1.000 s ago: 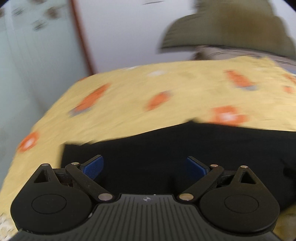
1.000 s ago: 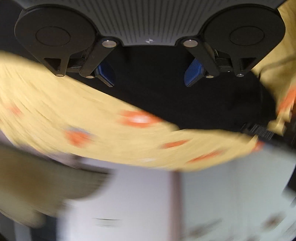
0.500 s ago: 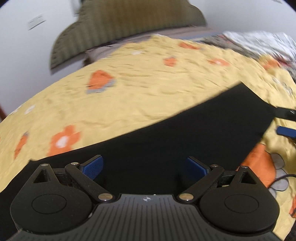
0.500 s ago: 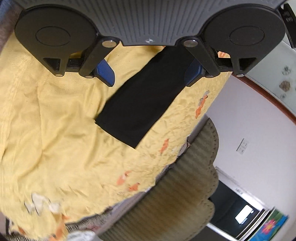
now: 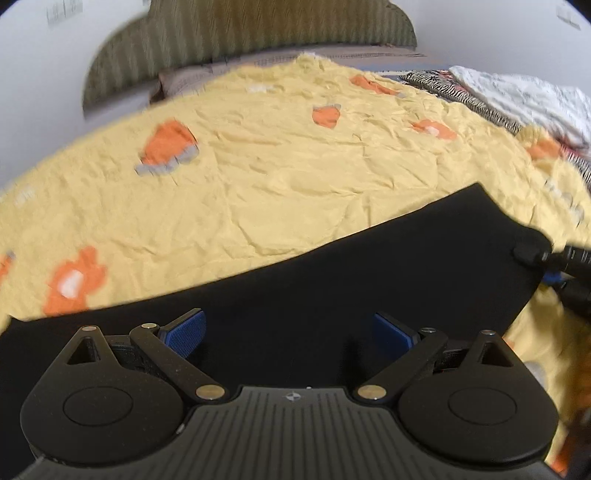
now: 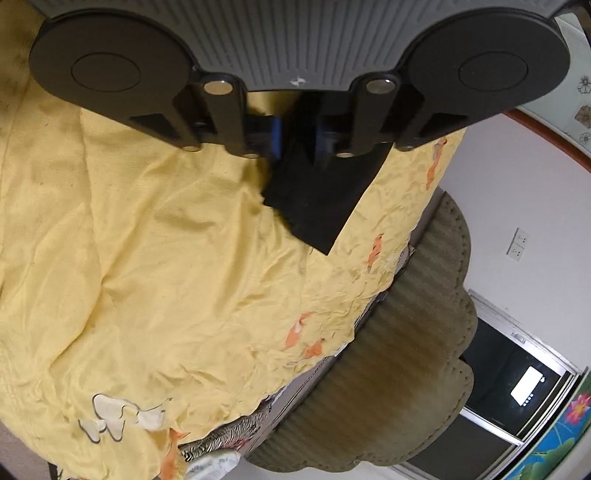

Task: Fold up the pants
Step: 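Grasp the trouser hem with the right gripper and lift it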

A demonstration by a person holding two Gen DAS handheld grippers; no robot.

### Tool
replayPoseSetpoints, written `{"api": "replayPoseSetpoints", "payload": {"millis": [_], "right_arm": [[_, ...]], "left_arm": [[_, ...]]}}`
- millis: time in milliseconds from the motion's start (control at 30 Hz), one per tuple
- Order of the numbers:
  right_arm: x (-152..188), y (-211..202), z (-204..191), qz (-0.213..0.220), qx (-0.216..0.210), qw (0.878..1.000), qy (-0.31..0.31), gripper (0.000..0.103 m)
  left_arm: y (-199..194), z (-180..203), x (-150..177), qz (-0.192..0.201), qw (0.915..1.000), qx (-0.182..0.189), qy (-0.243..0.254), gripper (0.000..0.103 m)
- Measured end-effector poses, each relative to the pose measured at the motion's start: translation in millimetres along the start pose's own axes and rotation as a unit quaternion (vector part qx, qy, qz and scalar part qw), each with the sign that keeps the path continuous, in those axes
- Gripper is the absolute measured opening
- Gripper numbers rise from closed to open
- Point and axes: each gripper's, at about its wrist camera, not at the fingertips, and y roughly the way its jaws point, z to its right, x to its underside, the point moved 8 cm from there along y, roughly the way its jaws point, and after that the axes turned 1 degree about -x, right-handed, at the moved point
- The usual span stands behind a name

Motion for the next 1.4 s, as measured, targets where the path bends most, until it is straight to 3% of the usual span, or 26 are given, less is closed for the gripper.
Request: {"api": "replayPoseSetpoints", "payload": {"millis": [67, 200, 367, 567, 767, 833, 933, 1000, 1067, 1100, 1133, 1167, 1200, 1300, 1400], "right_arm": [[0, -2, -11, 0.008, 0.006, 0.999, -0.043, 0.011], [8, -11, -57, 0.031, 0.030, 0.980, -0.193, 0.010], [37, -16, -109, 0.041, 0.034, 0.936, -0.347, 0.010], [76, -23, -140, 0.038, 0.021, 0.895, -0.444, 0.010], [99, -27, -147, 0.013, -0.001, 0.871, -0.491, 0.010], [108, -28, -150, 0.006, -0.004, 0.861, -0.508, 0.010], [113, -22, -147, 0.009, 0.037, 0.843, -0.537, 0.010], [114, -17, -140, 0.003, 0.072, 0.834, -0.547, 0.014], [115, -13, -132, -0.008, 0.091, 0.831, -0.549, 0.023], [115, -10, -128, -0.017, 0.092, 0.831, -0.548, 0.033], [114, -8, -126, -0.022, 0.095, 0.830, -0.549, 0.046], [115, -7, -125, -0.021, 0.097, 0.827, -0.553, 0.052], [116, -5, -125, -0.016, 0.099, 0.822, -0.561, 0.058], [118, 8, -125, -0.012, 0.120, 0.797, -0.592, 0.058], [108, 26, -121, 0.001, 0.148, 0.788, -0.598, 0.056]], "left_arm": [[7, 2, -4, -0.029, 0.9972, 0.059, -0.036, 0.097], [17, 8, -10, -0.066, 0.9772, 0.164, -0.118, 0.097], [20, 13, -21, -0.065, 0.9630, 0.206, -0.161, 0.098], [37, 22, -30, -0.086, 0.9209, 0.296, -0.239, 0.098], [61, 35, -46, -0.098, 0.8869, 0.343, -0.293, 0.098], [69, 42, -50, -0.108, 0.8809, 0.349, -0.301, 0.098], [83, 52, -50, -0.134, 0.8853, 0.337, -0.291, 0.096], [81, 52, -50, -0.122, 0.8887, 0.333, -0.291, 0.097], [75, 48, -49, -0.106, 0.9012, 0.319, -0.274, 0.097], [74, 45, -49, -0.098, 0.9105, 0.302, -0.265, 0.097], [72, 42, -48, -0.093, 0.9161, 0.292, -0.259, 0.097], [71, 39, -48, -0.088, 0.9197, 0.285, -0.255, 0.098], [69, 36, -47, -0.086, 0.9214, 0.281, -0.254, 0.098], [66, 30, -46, -0.086, 0.9180, 0.282, -0.265, 0.098], [65, 28, -45, -0.090, 0.9185, 0.283, -0.261, 0.098]]}}
